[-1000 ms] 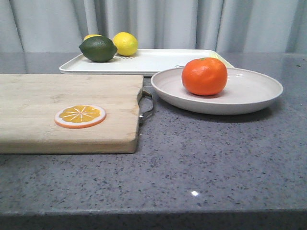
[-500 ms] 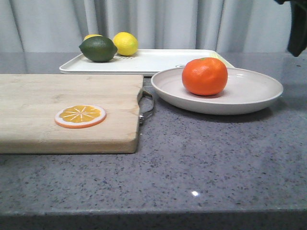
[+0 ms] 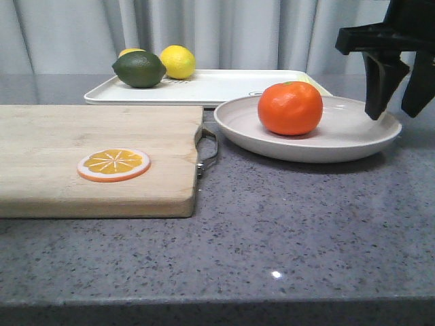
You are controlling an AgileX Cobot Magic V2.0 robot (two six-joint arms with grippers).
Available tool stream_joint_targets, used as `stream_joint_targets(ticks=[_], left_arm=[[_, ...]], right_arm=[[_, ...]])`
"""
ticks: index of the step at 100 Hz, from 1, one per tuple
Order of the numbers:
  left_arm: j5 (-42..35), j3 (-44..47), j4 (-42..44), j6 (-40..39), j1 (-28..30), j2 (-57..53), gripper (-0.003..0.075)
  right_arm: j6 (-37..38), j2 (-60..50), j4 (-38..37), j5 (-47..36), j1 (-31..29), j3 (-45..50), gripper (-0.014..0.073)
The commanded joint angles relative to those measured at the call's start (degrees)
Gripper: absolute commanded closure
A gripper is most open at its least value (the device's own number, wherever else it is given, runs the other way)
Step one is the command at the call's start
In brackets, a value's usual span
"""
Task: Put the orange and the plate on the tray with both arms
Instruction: 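Lower the right gripper to the plate rim nearest it and grip it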
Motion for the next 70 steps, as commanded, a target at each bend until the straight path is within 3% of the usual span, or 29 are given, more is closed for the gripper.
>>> stream_joint_targets(ticks=[1, 29, 53, 70], left_arm=[[-3.7, -1.5, -0.6, -0.5, 0.3, -0.1, 0.0741], [-3.7, -1.5, -0.6, -0.5, 0.3, -0.1, 0.0741], [-3.7, -1.5, -0.6, -0.5, 0.3, -0.1, 0.0741], [-3.7, -1.5, -0.6, -0.5, 0.3, -0.1, 0.0741]], right_arm=[[-0.2, -1.2, -0.1, -1.9, 0.1, -1.8, 0.0213], [-0.2, -0.1, -0.1, -1.8, 0.0, -1.8, 0.0228], [-0.2, -0.1, -0.1, -2.4, 0.0, -1.8, 0.0412], [-0.2, -0.1, -0.1, -2.5, 0.0, -1.8, 0.0487]])
